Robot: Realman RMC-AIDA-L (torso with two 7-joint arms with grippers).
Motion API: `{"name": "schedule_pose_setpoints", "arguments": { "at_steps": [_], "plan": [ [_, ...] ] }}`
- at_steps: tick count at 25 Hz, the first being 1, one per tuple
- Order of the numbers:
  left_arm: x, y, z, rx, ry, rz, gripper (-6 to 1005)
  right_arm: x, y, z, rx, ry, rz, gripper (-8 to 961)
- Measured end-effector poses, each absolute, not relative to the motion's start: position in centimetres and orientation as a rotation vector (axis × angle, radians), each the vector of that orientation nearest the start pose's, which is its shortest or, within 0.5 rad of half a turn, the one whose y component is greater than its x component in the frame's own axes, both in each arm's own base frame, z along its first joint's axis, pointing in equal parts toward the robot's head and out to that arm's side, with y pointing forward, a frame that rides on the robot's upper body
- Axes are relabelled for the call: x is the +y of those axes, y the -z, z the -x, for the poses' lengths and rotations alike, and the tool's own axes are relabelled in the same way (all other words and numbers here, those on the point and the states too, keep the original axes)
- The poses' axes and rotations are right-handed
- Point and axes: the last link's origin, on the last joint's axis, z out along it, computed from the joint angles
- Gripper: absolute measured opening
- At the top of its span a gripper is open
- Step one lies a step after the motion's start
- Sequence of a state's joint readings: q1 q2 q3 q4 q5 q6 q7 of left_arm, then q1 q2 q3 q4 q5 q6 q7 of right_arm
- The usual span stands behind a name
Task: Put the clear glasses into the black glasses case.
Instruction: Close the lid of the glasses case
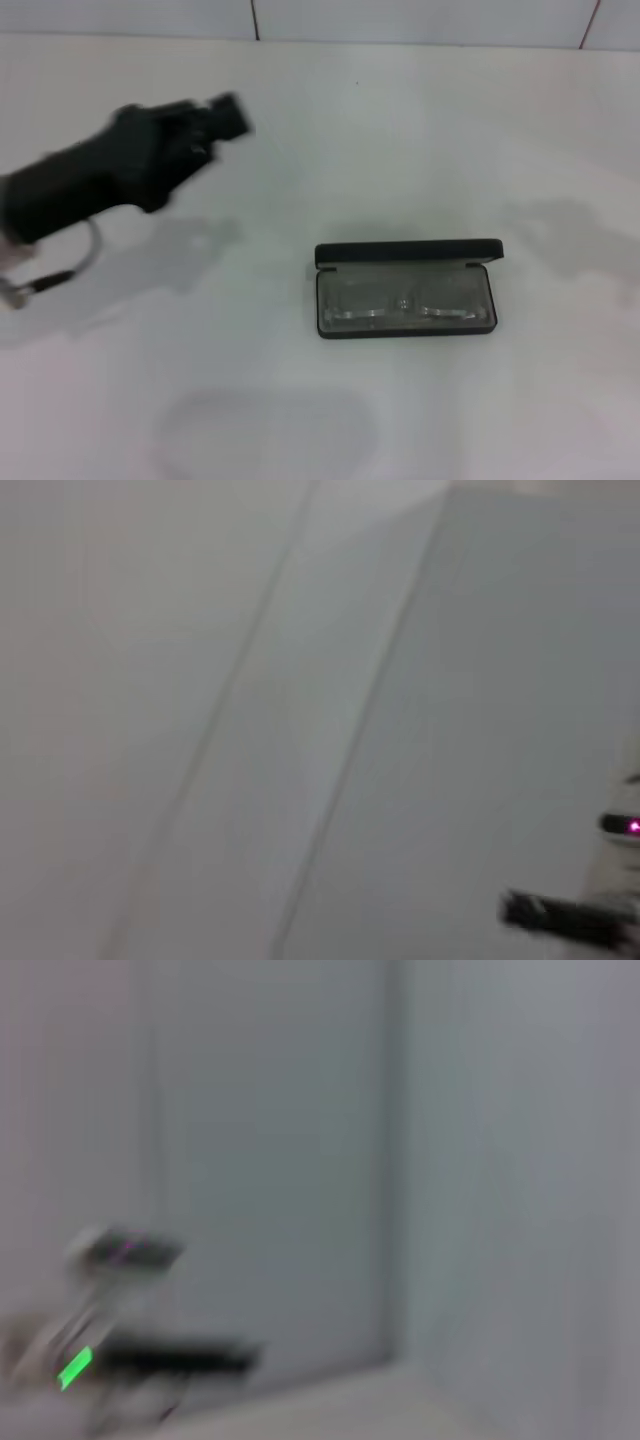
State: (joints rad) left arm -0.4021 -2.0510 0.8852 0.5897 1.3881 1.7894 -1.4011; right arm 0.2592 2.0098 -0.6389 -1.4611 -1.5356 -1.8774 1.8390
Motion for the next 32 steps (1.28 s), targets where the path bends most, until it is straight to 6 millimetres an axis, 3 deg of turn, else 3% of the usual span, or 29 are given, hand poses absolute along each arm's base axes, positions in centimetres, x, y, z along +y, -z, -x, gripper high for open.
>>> {"name": "schedule_pose_setpoints", "arguments": {
  "at_steps": [5, 12, 19, 32],
  "plan": [
    [30.9, 0.4, 20.3, -0.587, 1.381, 2.707, 148, 25.1, -20.6, -25.8, 0.394, -1.032, 2.229, 150],
    [33.4, 6.8, 17.7, -0.623, 1.070, 2.878, 172, 23.5, -19.8, -29.9, 0.499, -1.128, 2.097, 149],
    [34.4, 9.5, 17.3, -0.606, 0.867, 2.898, 171, 23.3, -18.5, -30.9, 0.542, -1.152, 2.096, 150],
    [34.5, 10.3, 19.0, -0.647, 0.759, 2.854, 171, 25.2, -16.4, -30.8, 0.584, -1.181, 2.148, 149]
  ]
}}
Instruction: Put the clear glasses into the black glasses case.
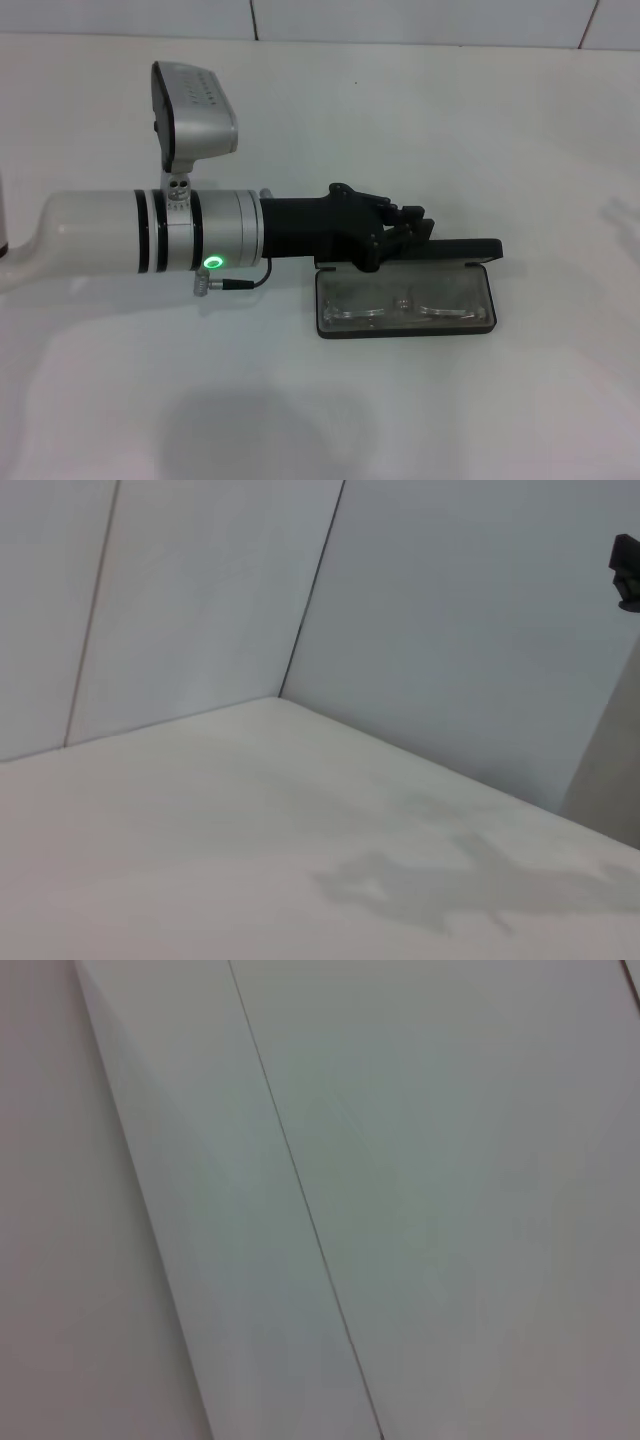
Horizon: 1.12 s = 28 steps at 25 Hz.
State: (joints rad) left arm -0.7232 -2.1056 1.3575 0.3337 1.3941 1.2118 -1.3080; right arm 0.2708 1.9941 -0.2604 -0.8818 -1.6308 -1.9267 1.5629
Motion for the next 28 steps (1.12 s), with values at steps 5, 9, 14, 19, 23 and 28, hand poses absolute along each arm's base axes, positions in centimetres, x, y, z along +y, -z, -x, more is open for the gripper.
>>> {"name": "schedule_pose_setpoints", "arguments": {
  "at_steps": [5, 9, 14, 19, 23, 28],
  "plan": [
    [34.4, 10.8, 19.3, -0.647, 0.710, 2.868, 172, 25.3, -16.2, -30.9, 0.583, -1.185, 2.145, 150],
    [34.1, 11.2, 19.4, -0.639, 0.672, 2.889, 172, 25.3, -16.2, -30.9, 0.582, -1.185, 2.144, 150],
    [33.9, 11.5, 19.3, -0.628, 0.650, 2.915, 175, 25.3, -16.0, -31.0, 0.591, -1.195, 2.140, 149],
    [33.1, 12.0, 19.5, -0.610, 0.615, 2.959, 172, 25.3, -15.8, -31.1, 0.597, -1.205, 2.136, 150],
    [32.3, 12.6, 19.7, -0.584, 0.574, 3.008, 170, 25.3, -15.7, -31.2, 0.604, -1.213, 2.133, 150],
    [31.6, 12.6, 18.5, -0.513, 0.638, 3.063, 178, 25.2, -15.6, -31.3, 0.610, -1.217, 2.135, 160]
  ]
}}
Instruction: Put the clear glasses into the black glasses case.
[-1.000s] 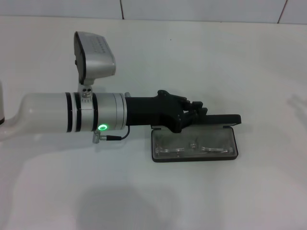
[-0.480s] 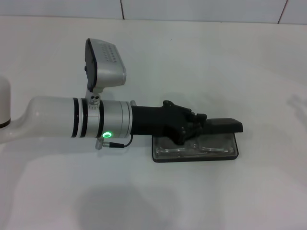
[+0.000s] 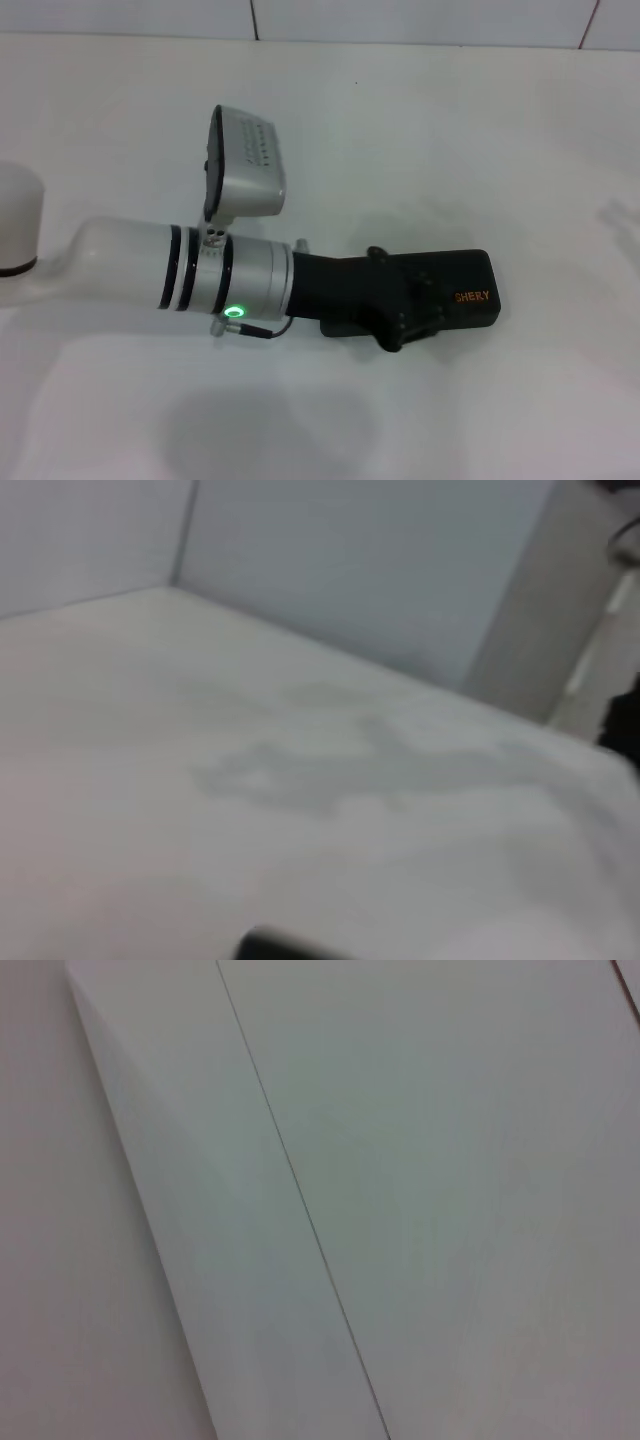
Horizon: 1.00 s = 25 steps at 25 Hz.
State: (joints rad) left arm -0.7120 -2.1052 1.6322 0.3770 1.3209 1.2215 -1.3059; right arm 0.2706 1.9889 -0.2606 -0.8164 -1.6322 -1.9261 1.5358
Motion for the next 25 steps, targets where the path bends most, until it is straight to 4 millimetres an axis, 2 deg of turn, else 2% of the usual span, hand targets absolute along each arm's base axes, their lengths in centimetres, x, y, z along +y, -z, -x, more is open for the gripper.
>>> {"name": "schedule_pose_setpoints", "arguments": {
  "at_steps": [3, 5, 6, 8, 11, 12, 13, 16, 17, 21, 25],
  "plan": [
    [30.6, 11.2, 16.6, -0.434, 0.835, 3.094, 205, 24.8, -15.5, -31.5, 0.622, -1.200, 2.155, 178],
    [29.9, 9.3, 15.5, -0.387, 1.000, 3.085, 223, 24.7, -15.2, -31.5, 0.627, -1.177, 2.193, 189],
    [29.4, 7.6, 15.1, -0.349, 1.099, 3.061, 232, 24.7, -14.9, -31.4, 0.620, -1.164, 2.225, 195],
    [28.7, 5.2, 14.9, -0.263, 1.213, 3.030, 251, 24.7, -14.2, -31.0, 0.585, -1.145, 2.294, 206],
    [26.7, 1.9, 15.2, -0.021, 1.335, 3.012, 278, 24.6, -13.2, -30.4, 0.538, -1.136, 2.368, 224],
    [26.4, 1.3, 15.4, 0.026, 1.354, 3.008, 287, 24.5, -11.5, -29.5, 0.505, -1.143, 2.477, 229],
    [26.1, 0.4, 15.7, 0.052, 1.367, 3.004, 296, 24.5, -11.1, -29.3, 0.499, -1.147, 2.502, 235],
    [26.3, -1.7, 16.8, -0.020, 1.373, 2.990, 323, 24.3, -9.3, -28.2, 0.473, -1.189, 2.606, 252],
    [26.4, -2.2, 17.3, -0.046, 1.373, 2.986, 356, 24.1, -8.3, -27.2, 0.447, -1.241, 2.681, 258],
    [26.7, -3.9, 19.0, -0.138, 1.361, 2.964, 490, 24.1, -6.4, -25.4, 0.398, -1.377, 2.773, 406],
    [26.8, -4.3, 19.9, -0.212, 1.303, 2.979, 601, 25.0, -4.9, -24.1, 0.353, -1.394, 2.824, 549]
  ]
}}
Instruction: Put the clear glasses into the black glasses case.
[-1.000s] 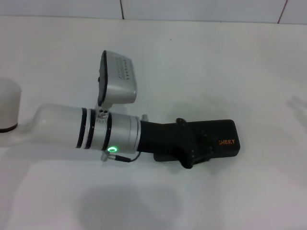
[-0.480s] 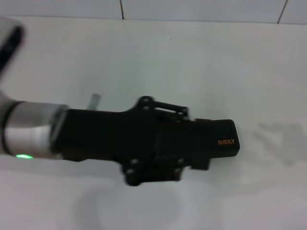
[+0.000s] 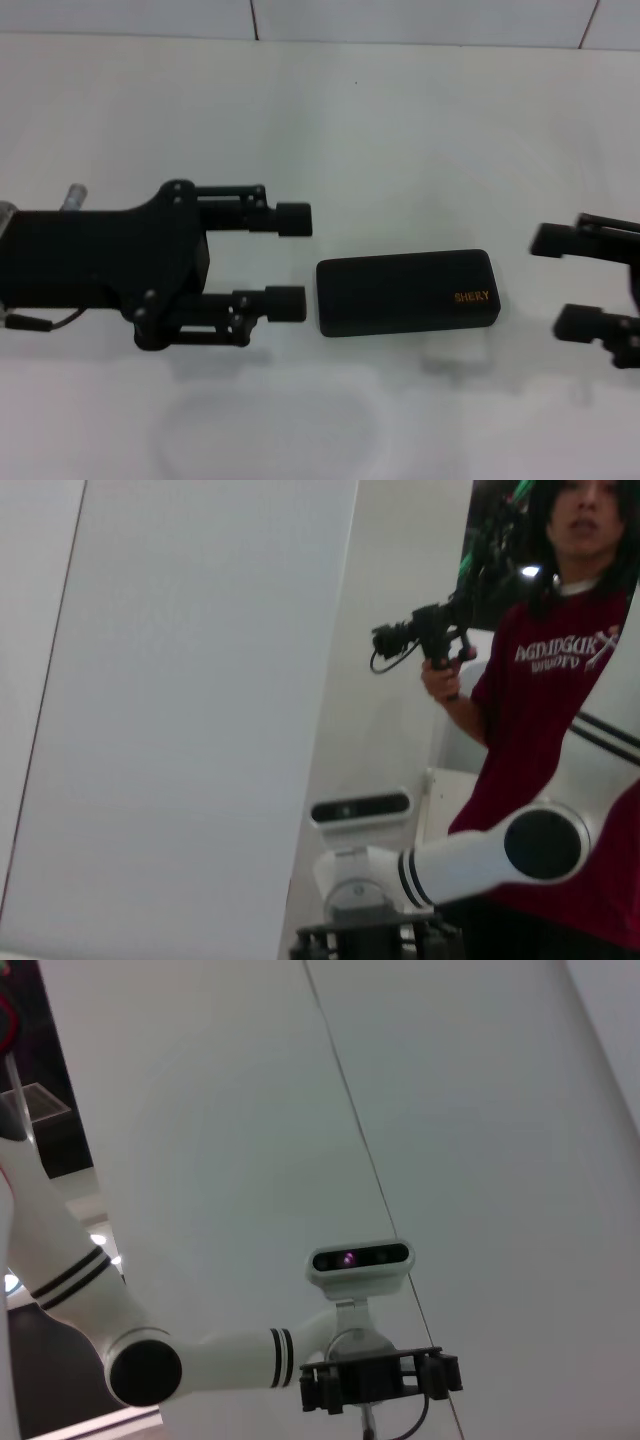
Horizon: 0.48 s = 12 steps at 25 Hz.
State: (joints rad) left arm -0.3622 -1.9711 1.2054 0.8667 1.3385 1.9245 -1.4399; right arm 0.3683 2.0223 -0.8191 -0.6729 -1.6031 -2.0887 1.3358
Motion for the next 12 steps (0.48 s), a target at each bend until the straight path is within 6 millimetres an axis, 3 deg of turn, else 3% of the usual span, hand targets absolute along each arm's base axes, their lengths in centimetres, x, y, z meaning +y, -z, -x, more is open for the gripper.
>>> {"name": "schedule_pose_setpoints", "arguments": {
  "at_steps": [4, 12],
  "plan": [
    [26.7, -4.3, 20.5, -0.231, 1.265, 2.980, 651, 26.2, -3.5, -23.0, 0.353, -1.370, 2.878, 688],
    [26.4, -3.9, 21.4, -0.280, 1.236, 2.989, 648, 27.6, -1.4, -21.4, 0.357, -1.313, 2.959, 811]
  ]
}}
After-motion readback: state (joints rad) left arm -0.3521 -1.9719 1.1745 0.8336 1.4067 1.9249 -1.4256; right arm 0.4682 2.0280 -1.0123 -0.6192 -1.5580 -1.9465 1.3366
